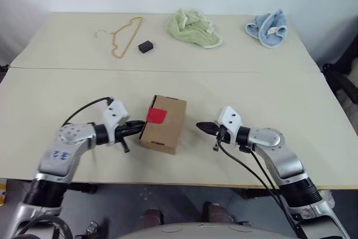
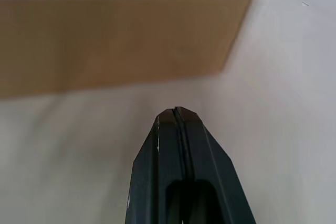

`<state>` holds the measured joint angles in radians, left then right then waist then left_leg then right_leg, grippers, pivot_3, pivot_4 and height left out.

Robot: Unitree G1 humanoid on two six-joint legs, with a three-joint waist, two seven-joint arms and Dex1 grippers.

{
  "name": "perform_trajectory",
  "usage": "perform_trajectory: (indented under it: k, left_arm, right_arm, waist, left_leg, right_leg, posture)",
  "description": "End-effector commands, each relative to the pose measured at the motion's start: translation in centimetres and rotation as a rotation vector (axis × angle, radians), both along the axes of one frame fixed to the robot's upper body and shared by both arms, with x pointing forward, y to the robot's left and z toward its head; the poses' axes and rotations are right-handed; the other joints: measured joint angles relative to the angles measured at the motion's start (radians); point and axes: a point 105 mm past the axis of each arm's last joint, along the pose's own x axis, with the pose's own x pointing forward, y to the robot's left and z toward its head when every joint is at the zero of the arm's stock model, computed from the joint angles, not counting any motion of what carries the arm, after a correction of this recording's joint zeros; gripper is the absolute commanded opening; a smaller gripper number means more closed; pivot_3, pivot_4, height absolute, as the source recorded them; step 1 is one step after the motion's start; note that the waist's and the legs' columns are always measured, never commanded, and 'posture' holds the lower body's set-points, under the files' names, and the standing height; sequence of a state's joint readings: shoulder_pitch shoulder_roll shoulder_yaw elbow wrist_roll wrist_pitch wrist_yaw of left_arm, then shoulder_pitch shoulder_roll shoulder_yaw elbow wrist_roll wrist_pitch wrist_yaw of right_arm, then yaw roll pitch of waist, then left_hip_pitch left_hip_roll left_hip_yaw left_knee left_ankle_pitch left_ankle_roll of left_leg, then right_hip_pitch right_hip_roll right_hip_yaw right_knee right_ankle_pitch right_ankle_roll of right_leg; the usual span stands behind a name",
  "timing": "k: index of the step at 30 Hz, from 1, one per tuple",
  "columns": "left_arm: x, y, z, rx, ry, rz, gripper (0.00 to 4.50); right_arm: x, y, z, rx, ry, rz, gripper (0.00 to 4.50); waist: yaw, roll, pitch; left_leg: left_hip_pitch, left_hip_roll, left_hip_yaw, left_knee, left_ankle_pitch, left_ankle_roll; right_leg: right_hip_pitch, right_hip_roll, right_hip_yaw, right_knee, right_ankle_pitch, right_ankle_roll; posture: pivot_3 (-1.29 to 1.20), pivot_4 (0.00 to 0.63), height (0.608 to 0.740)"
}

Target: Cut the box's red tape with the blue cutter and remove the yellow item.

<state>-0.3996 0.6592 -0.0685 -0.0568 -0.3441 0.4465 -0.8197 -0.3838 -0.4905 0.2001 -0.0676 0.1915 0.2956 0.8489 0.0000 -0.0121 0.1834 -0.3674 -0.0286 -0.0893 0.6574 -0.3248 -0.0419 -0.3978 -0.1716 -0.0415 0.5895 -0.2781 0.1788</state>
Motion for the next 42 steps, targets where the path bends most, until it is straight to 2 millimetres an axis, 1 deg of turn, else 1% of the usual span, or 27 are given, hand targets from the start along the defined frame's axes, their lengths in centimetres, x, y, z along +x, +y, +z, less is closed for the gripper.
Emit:
perform_trajectory:
  k: [1, 5, 8, 10, 12, 14, 15, 17, 19, 21, 22, 23, 24, 25, 26, 29, 31, 33, 35, 38, 40, 42]
  left_arm:
    - [-0.6, -2.3, 0.3, -0.007, 0.043, -0.128, 0.44]
    - [-2.2, -4.3, -0.5, 0.0, 0.106, -0.255, 0.44]
    - [-3.4, -6.2, -1.1, -0.024, 0.158, -0.325, 0.44]
    - [-3.5, -7.0, -1.5, -0.028, 0.158, -0.331, 0.44]
    - [-3.7, -7.7, -1.7, -0.037, 0.161, -0.344, 0.44]
    - [-3.9, -7.8, -1.4, -0.044, 0.164, -0.344, 0.44]
    - [-4.1, -7.5, -1.1, -0.046, 0.172, -0.346, 0.44]
    - [-4.9, -6.1, -0.6, -0.041, 0.211, -0.362, 0.44]
    - [-6.0, -3.3, 0.6, -0.04, 0.271, -0.389, 0.44]
    - [-6.2, -1.0, 2.4, -0.081, 0.312, -0.382, 0.44]
    - [-6.2, -0.4, 3.0, -0.098, 0.32, -0.375, 0.44]
    - [-5.1, 0.9, 4.0, -0.12, 0.294, -0.323, 0.44]
    - [-3.4, 2.3, 4.9, -0.131, 0.238, -0.257, 0.44]
    - [-2.4, 3.3, 5.5, -0.136, 0.201, -0.215, 0.44]
    - [-1.4, 3.8, 5.8, -0.138, 0.177, -0.183, 0.44]
    - [0.1, 3.3, 5.0, -0.128, 0.141, -0.17, 0.44]
    - [1.1, 2.4, 4.1, -0.109, 0.116, -0.162, 0.44]
    - [1.5, 1.2, 2.9, -0.052, 0.102, -0.186, 0.44]
    - [1.7, 0.3, 2.1, -0.016, 0.094, -0.206, 0.44]
    - [2.0, -1.5, 1.0, -0.024, 0.117, -0.225, 0.44]
    - [1.8, -2.8, 0.3, -0.026, 0.126, -0.266, 0.44]
    - [1.2, -3.9, 0.1, -0.037, 0.141, -0.311, 0.44]
  right_arm:
    - [-0.7, 0.1, 1.6, 0.026, -0.004, 0.037, 0.0]
    - [0.3, -0.5, 1.8, 0.022, 0.003, 0.01, 0.0]
    - [2.2, -0.7, 1.9, 0.014, 0.008, -0.007, 0.0]
    - [3.3, -0.8, 1.9, -0.002, 0.006, -0.01, 0.0]
    - [4.5, -1.5, 1.7, -0.044, -0.009, -0.029, 0.0]
    - [6.0, -3.1, 2.0, -0.098, -0.049, -0.074, 0.0]
    - [6.5, -4.1, 2.3, -0.128, -0.083, -0.089, 0.0]
    - [7.0, -5.7, 3.5, -0.146, -0.127, -0.114, 0.0]
    - [6.4, -7.3, 5.1, -0.122, -0.149, -0.107, 0.0]
    - [5.3, -8.5, 5.6, -0.135, -0.152, -0.085, 0.0]
    - [4.9, -8.8, 5.6, -0.142, -0.149, -0.079, 0.0]
    - [3.8, -9.3, 5.2, -0.147, -0.127, -0.061, 0.0]
    - [2.4, -9.6, 4.6, -0.152, -0.097, -0.033, 0.0]
    - [1.4, -9.7, 4.2, -0.156, -0.076, -0.013, 0.0]
    - [0.4, -9.6, 3.7, -0.158, -0.056, 0.006, 0.0]
    - [-0.8, -9.1, 3.2, -0.135, -0.033, -0.006, 0.0]
    - [-1.9, -8.7, 2.9, -0.121, 0.01, -0.006, 0.0]
    - [-3.2, -8.0, 2.1, -0.13, 0.071, 0.016, 0.0]
    - [-3.7, -7.5, 1.7, -0.13, 0.094, 0.02, 0.0]
    - [-2.7, -6.8, 1.9, -0.104, 0.066, -0.02, 0.0]
    - [-1.4, -6.7, 2.3, -0.095, 0.039, -0.052, 0.0]
    - [0.0, -6.6, 2.8, -0.082, 0.018, -0.08, 0.0]
  waist:
    - [0.0, 0.0, 0.0]
    - [-0.005, 0.0, 0.0]
    - [-0.008, 0.0, 0.0]
    - [-0.007, 0.0, 0.0]
    - [-0.006, 0.0, 0.0]
    - [-0.006, 0.0, 0.0]
    - [-0.006, 0.0, 0.0]
    - [-0.007, 0.0, 0.0]
    - [-0.007, 0.0, 0.0]
    - [-0.002, 0.002, 0.001]
    - [-0.002, 0.002, 0.001]
    - [-0.001, 0.002, 0.001]
    - [0.007, 0.003, 0.002]
    - [0.006, 0.003, 0.002]
    - [0.006, 0.003, 0.002]
    - [-0.002, 0.003, 0.002]
    - [-0.004, 0.003, 0.002]
    - [-0.002, 0.003, 0.002]
    - [-0.001, 0.003, 0.002]
    - [0.0, 0.003, 0.002]
    - [0.0, 0.003, 0.002]
    - [-0.002, 0.003, 0.002]
  left_leg:
    - [-0.001, 0.0, -0.001, 0.002, 0.0, 0.0]
    - [-0.001, 0.0, 0.0, 0.004, -0.001, 0.0]
    - [-0.001, 0.001, 0.0, 0.005, -0.001, 0.0]
    - [-0.001, 0.001, 0.0, 0.005, -0.001, 0.0]
    - [-0.001, 0.001, 0.0, 0.005, -0.001, 0.0]
    - [-0.001, 0.001, 0.0, 0.005, -0.001, 0.0]
    - [-0.001, 0.001, 0.0, 0.006, -0.001, 0.0]
    - [-0.001, 0.001, 0.0, 0.006, -0.001, 0.0]
    - [-0.001, 0.001, 0.0, 0.006, -0.001, 0.0]
    - [-0.002, 0.003, 0.0, 0.005, -0.001, -0.001]
    - [-0.002, 0.003, 0.0, 0.005, -0.002, 0.0]
    - [-0.002, 0.003, 0.0, 0.005, -0.002, 0.0]
    - [-0.002, 0.003, 0.0, 0.005, -0.002, 0.0]
    - [-0.002, 0.003, 0.0, 0.006, -0.002, 0.0]
    - [-0.002, 0.004, 0.0, 0.006, -0.002, 0.0]
    - [-0.002, 0.003, 0.001, 0.007, -0.002, 0.0]
    - [-0.001, 0.003, 0.003, 0.007, -0.002, 0.0]
    - [-0.001, 0.004, 0.002, 0.007, -0.002, 0.0]
    - [-0.001, 0.004, 0.002, 0.007, -0.002, 0.0]
    - [-0.002, 0.004, 0.003, 0.008, -0.002, 0.0]
    - [-0.002, 0.004, 0.002, 0.009, -0.002, 0.0]
    - [-0.002, 0.004, 0.003, 0.009, -0.002, 0.0]
  right_leg:
    - [0.0, 0.0, 0.0, 0.0, 0.0, 0.0]
    - [0.0, 0.0, 0.0, 0.001, 0.0, 0.0]
    - [0.0, 0.001, 0.0, 0.002, 0.001, 0.0]
    - [0.0, 0.001, 0.001, 0.002, 0.001, 0.0]
    - [0.0, 0.001, 0.001, 0.002, 0.001, 0.0]
    - [0.0, 0.001, 0.0, 0.002, 0.001, 0.0]
    - [0.0, 0.001, 0.001, 0.002, 0.001, 0.0]
    - [0.0, 0.001, 0.001, 0.002, 0.002, 0.0]
    - [0.0, 0.001, 0.001, 0.002, 0.002, 0.0]
    - [0.0, 0.003, 0.0, 0.001, 0.001, -0.001]
    - [0.0, 0.003, 0.0, 0.0, 0.001, -0.001]
    - [0.0, 0.003, 0.0, 0.0, 0.001, -0.001]
    - [0.0, 0.003, 0.0, 0.0, 0.001, -0.001]
    - [0.0, 0.003, -0.001, 0.0, 0.001, -0.001]
    - [0.0, 0.004, -0.001, 0.0, 0.001, -0.001]
    - [0.001, 0.004, 0.0, 0.0, 0.002, 0.0]
    - [0.001, 0.004, 0.001, 0.0, 0.002, 0.0]
    - [0.001, 0.004, 0.001, 0.001, 0.002, 0.0]
    - [0.001, 0.004, 0.001, 0.001, 0.002, 0.0]
    - [0.001, 0.004, 0.001, 0.001, 0.003, 0.0]
    - [0.001, 0.004, 0.001, 0.001, 0.003, 0.0]
    - [0.001, 0.004, 0.001, 0.001, 0.003, 0.0]
  posture:
    - [0.0, 0.15, 0.74]
    - [0.0, 0.15, 0.74]
    - [0.0, 0.15, 0.74]
    - [0.0, 0.15, 0.74]
    - [0.0, 0.15, 0.74]
    - [0.0, 0.15, 0.74]
    - [0.0, 0.15, 0.74]
    - [0.0, 0.15, 0.74]
    - [0.0, 0.15, 0.74]
    - [0.0, 0.15, 0.74]
    - [0.0, 0.15, 0.74]
    - [0.0, 0.15, 0.74]
    - [0.0, 0.15, 0.74]
    - [0.0, 0.15, 0.74]
    - [0.0, 0.15, 0.74]
    - [0.0, 0.15, 0.74]
    - [0.0, 0.15, 0.74]
    - [0.0, 0.15, 0.74]
    - [0.0, 0.15, 0.74]
    - [0.0, 0.15, 0.74]
    - [0.0, 0.15, 0.74]
    - [0.0, 0.15, 0.74]
